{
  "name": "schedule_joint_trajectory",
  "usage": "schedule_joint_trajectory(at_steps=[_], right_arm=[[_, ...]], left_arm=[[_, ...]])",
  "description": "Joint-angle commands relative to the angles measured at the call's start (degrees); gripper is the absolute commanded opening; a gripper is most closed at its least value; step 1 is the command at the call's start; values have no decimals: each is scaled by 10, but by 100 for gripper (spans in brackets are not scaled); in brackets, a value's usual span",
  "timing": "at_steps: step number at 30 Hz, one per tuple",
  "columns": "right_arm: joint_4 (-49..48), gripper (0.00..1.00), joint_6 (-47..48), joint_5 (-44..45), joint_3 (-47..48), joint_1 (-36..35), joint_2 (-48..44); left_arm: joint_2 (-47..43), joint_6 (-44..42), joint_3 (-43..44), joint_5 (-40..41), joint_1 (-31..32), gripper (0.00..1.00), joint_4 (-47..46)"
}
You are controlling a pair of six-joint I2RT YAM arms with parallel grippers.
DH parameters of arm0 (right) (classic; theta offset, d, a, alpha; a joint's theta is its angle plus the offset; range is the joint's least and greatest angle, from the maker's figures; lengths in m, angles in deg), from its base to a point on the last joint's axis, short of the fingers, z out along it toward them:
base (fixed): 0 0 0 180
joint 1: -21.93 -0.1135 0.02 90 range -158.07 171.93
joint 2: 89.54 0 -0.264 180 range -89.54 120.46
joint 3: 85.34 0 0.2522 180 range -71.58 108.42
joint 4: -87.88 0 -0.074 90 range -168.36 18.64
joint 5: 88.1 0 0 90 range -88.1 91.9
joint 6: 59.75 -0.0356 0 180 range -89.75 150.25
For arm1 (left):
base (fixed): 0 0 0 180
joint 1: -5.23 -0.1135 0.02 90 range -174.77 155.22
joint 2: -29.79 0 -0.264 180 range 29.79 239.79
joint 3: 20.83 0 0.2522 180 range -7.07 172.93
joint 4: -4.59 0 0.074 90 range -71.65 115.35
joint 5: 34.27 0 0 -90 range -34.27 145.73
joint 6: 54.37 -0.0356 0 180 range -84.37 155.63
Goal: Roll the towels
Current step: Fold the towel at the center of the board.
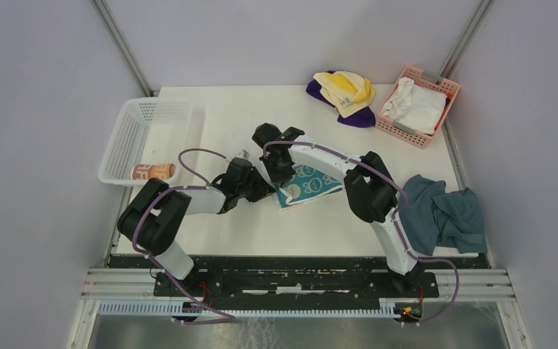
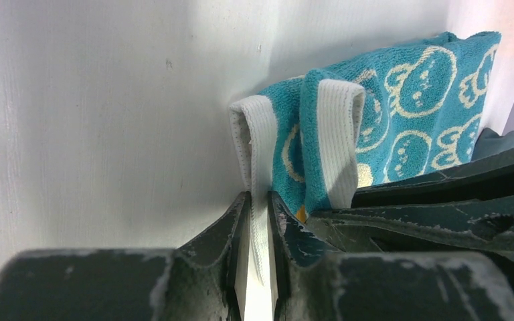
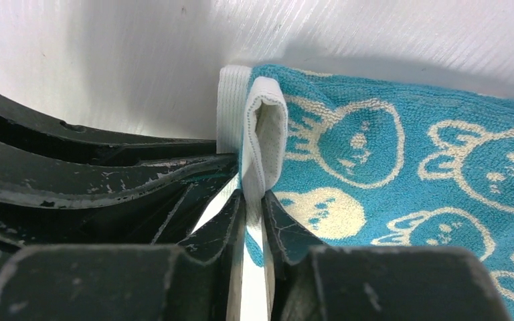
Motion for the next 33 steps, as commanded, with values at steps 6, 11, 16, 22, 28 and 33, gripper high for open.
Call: schedule_joint_trajectory(at_steps=[6,11,16,22,28,33], right_arm=[[-21,33,-6,-7,-6,-5,-27],[-28,36,3,-6,-40,-4,-69],[-54,37,20,-4,-96,5,-144],[-105,41,42,-41,-176,41,-226],[-146,46,60,-36,-271,105,-288],[-180,53,69,-57,-350,196,-340]], left_arm=[[-25,28,-24,38,4,27,-4],[-44,29,-30,50,3,29,9],[-72,27,-36,56,3,32,23],[-84,22,-34,53,7,35,25],[-81,30,-28,45,11,35,29],[-129,37,-39,82,11,47,61]])
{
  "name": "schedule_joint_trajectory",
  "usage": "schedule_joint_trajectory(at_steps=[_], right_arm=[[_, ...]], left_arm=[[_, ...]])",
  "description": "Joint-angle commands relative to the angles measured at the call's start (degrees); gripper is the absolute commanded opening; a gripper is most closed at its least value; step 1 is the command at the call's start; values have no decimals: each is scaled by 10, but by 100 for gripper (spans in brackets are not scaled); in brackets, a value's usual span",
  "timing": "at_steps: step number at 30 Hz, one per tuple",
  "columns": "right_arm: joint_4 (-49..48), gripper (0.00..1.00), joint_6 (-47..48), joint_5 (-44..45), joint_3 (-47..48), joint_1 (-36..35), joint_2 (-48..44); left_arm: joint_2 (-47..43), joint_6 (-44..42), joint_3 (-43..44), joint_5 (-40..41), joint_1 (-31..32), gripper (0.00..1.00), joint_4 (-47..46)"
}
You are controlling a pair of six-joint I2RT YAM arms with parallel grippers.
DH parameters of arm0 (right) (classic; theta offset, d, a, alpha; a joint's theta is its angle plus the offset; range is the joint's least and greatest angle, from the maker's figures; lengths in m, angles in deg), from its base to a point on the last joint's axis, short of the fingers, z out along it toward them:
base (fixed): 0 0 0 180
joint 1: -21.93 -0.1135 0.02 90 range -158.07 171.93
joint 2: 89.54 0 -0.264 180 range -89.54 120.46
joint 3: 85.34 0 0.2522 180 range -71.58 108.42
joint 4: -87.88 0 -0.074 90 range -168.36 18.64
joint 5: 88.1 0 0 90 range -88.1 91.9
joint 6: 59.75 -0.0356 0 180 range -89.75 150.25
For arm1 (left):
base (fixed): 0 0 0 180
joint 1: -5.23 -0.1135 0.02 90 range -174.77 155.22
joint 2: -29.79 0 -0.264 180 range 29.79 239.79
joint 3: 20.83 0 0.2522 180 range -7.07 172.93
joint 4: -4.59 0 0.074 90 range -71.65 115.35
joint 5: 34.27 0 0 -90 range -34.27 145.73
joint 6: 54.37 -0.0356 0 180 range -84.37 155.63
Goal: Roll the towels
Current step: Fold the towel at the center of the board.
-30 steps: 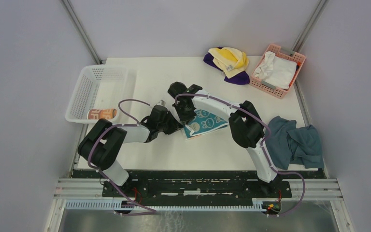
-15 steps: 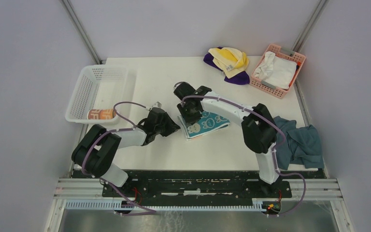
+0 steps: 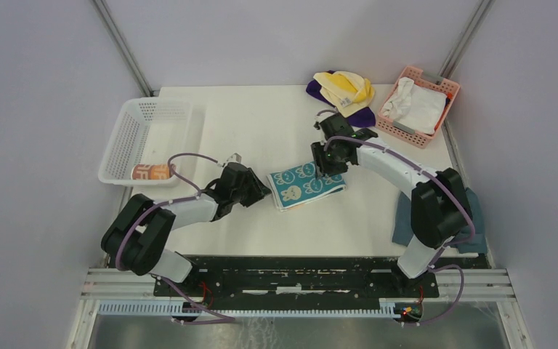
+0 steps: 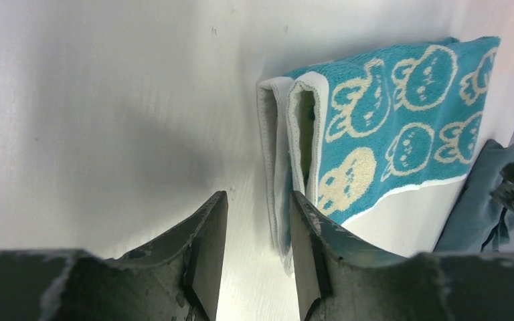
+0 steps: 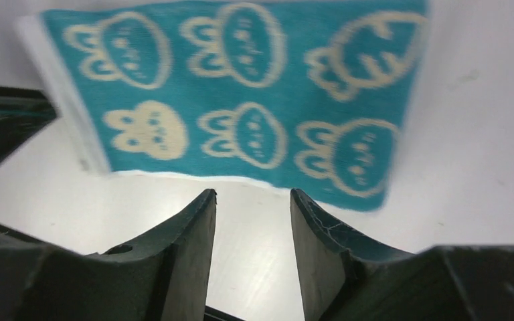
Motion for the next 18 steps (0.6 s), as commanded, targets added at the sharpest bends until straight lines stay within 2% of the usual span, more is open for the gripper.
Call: schedule_joint_trajectory(at_steps=[1,9,12,18], right_arm=[[-51,54,20,-16,-54,76,-61],[-111,61,3,-86,-126,169,-89],[-140,64,-13,-127,-144,186,-85],[-171,67,-25,-151,-166,207,-56]], left_arm=[[-58,23,-3,39,2,50,21],[-87,34,-11,6,2,61,-7],[-67,37,-6,-12,2,61,-24],[-13,56,7,-54,5,58,-67]])
